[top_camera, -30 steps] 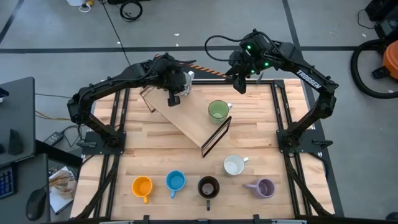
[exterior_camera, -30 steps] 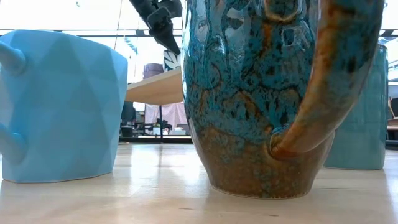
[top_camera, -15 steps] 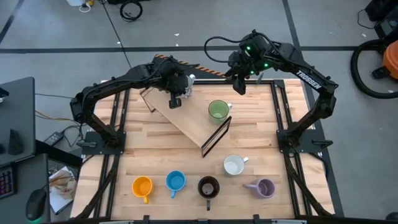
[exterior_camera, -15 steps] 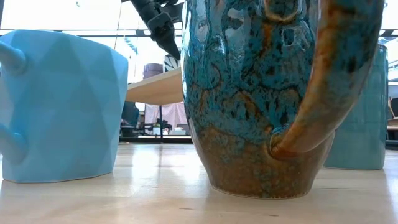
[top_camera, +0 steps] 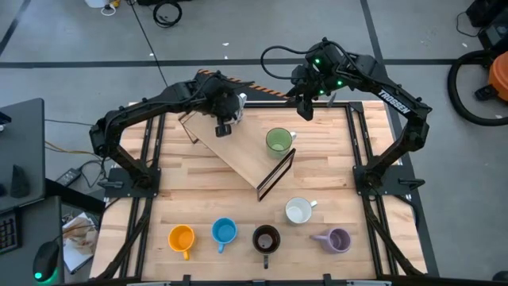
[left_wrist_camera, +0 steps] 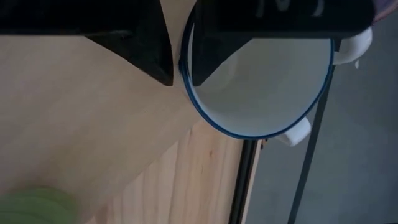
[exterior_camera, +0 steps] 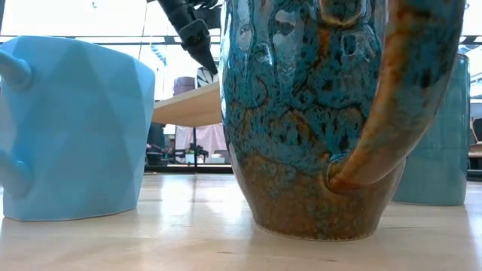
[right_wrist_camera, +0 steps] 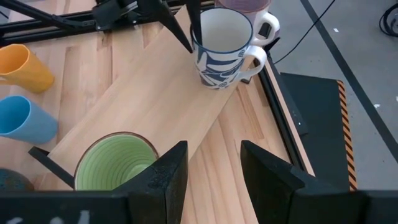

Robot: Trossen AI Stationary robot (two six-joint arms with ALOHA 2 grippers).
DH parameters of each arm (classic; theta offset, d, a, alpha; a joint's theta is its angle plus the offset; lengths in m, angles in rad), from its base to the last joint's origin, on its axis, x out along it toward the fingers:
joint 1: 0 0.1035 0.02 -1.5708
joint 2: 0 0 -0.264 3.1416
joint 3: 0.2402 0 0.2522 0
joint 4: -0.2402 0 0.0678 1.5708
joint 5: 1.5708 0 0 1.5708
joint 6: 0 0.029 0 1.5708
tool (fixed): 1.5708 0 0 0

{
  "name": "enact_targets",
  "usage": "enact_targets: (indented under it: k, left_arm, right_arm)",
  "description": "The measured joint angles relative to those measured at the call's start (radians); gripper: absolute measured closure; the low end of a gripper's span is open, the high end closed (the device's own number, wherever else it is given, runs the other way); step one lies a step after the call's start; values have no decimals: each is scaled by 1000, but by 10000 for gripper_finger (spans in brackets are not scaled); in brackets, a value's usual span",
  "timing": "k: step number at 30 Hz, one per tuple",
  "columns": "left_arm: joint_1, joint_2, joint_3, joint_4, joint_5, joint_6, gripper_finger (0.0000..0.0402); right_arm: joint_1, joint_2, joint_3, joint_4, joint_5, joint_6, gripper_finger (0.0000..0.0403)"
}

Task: Place coffee mugs
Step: Put the white mug on the shelf

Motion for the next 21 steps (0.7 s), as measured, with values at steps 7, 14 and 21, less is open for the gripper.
enact_targets:
  k: [7, 14, 21]
  left_arm:
    - [-13, 0, 0, -2, -32, 0, 307]
    - [-25, -24, 0, 5, -42, -3, 287]
    - [-37, -60, 42, -19, -58, -12, 283]
  right_arm:
    - [2, 0, 0, 1, 0, 0, 249]
    - [2, 0, 0, 1, 0, 0, 249]
    - [2, 0, 0, 1, 0, -8, 249]
